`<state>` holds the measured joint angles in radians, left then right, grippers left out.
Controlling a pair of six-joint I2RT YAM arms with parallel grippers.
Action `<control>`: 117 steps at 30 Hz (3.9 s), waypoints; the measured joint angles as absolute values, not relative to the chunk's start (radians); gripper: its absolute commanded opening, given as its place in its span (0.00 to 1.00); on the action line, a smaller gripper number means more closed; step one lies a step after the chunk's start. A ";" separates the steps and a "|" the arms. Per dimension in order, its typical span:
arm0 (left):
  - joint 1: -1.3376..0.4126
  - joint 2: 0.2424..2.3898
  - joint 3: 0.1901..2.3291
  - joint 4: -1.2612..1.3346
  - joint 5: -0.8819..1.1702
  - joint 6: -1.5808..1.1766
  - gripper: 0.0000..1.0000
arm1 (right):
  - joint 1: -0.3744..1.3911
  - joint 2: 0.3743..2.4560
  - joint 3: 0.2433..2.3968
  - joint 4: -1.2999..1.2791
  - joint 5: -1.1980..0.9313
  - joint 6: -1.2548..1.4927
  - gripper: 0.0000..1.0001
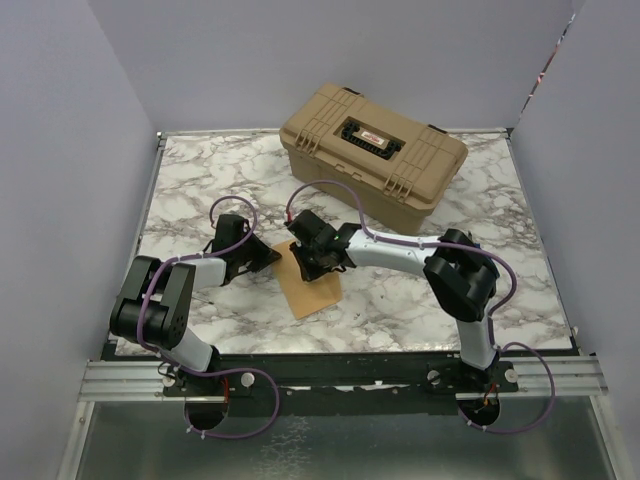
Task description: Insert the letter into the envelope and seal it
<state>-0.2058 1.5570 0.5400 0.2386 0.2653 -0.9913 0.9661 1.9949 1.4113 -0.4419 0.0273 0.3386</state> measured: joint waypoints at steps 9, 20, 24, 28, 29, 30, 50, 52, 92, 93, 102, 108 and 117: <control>-0.206 1.557 0.540 0.239 0.266 -0.992 0.00 | 0.973 1.971 1.369 -0.420 0.042 0.348 0.00; -0.205 1.559 0.538 0.245 0.273 -0.988 0.00 | 0.988 2.043 1.467 -0.405 0.159 0.359 0.00; -0.205 1.559 0.538 0.245 0.274 -0.986 0.00 | 0.988 2.050 1.476 -0.405 0.183 0.366 0.00; -0.205 1.560 0.538 0.245 0.274 -0.986 0.00 | 0.988 2.041 1.454 -0.382 0.183 0.365 0.00; -0.205 1.561 0.538 0.245 0.274 -0.986 0.00 | 0.988 2.035 1.442 -0.373 0.182 0.365 0.00; -0.205 1.561 0.538 0.245 0.275 -0.986 0.00 | 0.988 2.027 1.429 -0.362 0.180 0.365 0.00; -0.205 1.562 0.539 0.244 0.276 -0.986 0.00 | 0.985 2.039 1.477 -0.466 0.157 0.401 0.00; -0.205 1.562 0.539 0.244 0.277 -0.986 0.00 | 0.981 2.060 1.506 -0.466 0.168 0.403 0.00; -0.203 1.583 0.538 0.282 0.298 -0.985 0.00 | 0.942 2.082 1.533 -0.454 0.131 0.385 0.00; -0.203 1.583 0.538 0.282 0.298 -0.985 0.00 | 0.942 2.081 1.530 -0.450 0.130 0.380 0.00; -0.203 1.594 0.538 0.289 0.303 -0.986 0.00 | 0.978 1.983 1.371 -0.367 0.117 0.354 0.00; -0.203 1.601 0.538 0.302 0.308 -0.991 0.00 | 1.007 1.945 1.319 -0.364 0.106 0.339 0.00; -0.203 1.605 0.536 0.313 0.312 -0.992 0.00 | 1.007 2.009 1.420 -0.410 0.136 0.336 0.00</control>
